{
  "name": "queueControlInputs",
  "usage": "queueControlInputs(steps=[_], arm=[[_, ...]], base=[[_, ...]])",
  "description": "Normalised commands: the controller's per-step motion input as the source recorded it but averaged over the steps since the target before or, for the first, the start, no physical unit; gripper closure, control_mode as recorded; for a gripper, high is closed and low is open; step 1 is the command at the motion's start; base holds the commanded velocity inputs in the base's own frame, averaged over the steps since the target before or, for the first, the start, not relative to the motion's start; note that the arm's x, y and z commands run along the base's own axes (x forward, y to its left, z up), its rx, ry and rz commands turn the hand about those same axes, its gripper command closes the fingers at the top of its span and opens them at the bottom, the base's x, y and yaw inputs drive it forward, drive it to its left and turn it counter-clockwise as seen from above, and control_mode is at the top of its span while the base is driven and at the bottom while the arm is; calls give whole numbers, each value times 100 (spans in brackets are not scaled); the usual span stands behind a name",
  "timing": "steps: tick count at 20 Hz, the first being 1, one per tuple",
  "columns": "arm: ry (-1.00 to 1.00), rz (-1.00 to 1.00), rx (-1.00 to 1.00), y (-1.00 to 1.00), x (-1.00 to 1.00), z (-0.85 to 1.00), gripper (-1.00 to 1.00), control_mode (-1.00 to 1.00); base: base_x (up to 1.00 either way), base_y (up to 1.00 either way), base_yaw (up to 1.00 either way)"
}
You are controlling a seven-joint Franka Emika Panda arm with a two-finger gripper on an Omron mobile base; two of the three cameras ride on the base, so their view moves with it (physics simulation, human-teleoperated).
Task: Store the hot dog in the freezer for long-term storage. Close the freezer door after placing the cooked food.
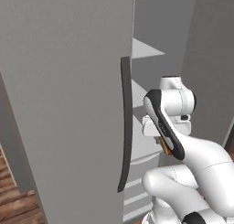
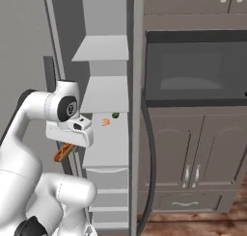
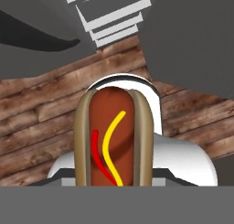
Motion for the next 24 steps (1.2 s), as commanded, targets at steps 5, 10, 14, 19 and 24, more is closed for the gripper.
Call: queueControlInputs(steps=[5,10,14,19,24], arm=[[0,0,0,0,0,0,100,100],[0,0,0,0,0,0,100,100],[0,0,0,0,0,0,100,100],[0,0,0,0,0,0,100,100],[0,0,0,-3,0,0,100,-100]], base=[[6,-30,0],[11,-26,-3],[0,0,0],[0,0,0],[0,0,0]])
